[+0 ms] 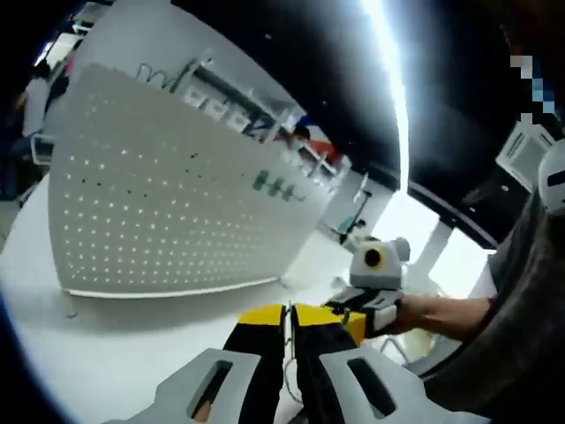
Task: Insert the hook assembly into the mounting plate slot until the hook locks in place.
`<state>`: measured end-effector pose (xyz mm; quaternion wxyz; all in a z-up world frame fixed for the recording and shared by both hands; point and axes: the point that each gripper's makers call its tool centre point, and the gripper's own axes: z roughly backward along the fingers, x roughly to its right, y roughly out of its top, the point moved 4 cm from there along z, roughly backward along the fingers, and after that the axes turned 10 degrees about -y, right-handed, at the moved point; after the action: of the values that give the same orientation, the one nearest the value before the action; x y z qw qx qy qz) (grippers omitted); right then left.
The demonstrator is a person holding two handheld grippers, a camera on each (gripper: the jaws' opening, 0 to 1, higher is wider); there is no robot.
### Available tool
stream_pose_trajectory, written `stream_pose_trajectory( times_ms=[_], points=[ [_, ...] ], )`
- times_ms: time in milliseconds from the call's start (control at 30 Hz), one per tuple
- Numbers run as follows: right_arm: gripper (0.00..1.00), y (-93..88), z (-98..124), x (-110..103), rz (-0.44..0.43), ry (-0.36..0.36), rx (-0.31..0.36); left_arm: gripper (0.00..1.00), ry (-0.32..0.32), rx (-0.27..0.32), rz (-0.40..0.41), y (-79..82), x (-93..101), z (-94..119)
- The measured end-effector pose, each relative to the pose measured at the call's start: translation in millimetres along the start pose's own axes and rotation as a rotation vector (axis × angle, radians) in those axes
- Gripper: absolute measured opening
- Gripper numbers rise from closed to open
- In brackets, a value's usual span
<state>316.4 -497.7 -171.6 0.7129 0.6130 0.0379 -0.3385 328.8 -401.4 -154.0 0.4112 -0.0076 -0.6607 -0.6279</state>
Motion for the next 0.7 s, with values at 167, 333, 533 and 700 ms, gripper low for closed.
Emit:
stream_pose_trajectory(
  times_ms=[167,333,533,700],
  points=[
    [0.06,2.6,-1.6,-8.3,0.141,-0.137,-0.029,0.01,0.115,-0.036,-0.037,-2.6,-12.3,5.8],
    [0.09,9.9,-13.9,-21.6,0.285,-0.253,-0.040,0.01,0.165,-0.068,-0.064,-4.4,-14.5,2.9],
    [0.08,11.4,-25.6,-21.4,0.346,-0.327,-0.061,0.01,0.171,-0.051,-0.058,-3.8,-7.4,-1.7],
    [0.07,15.9,-28.4,-19.2,0.367,-0.356,-0.058,0.01,0.176,-0.046,-0.059,-5.4,-4.6,-1.2]
  ],
)
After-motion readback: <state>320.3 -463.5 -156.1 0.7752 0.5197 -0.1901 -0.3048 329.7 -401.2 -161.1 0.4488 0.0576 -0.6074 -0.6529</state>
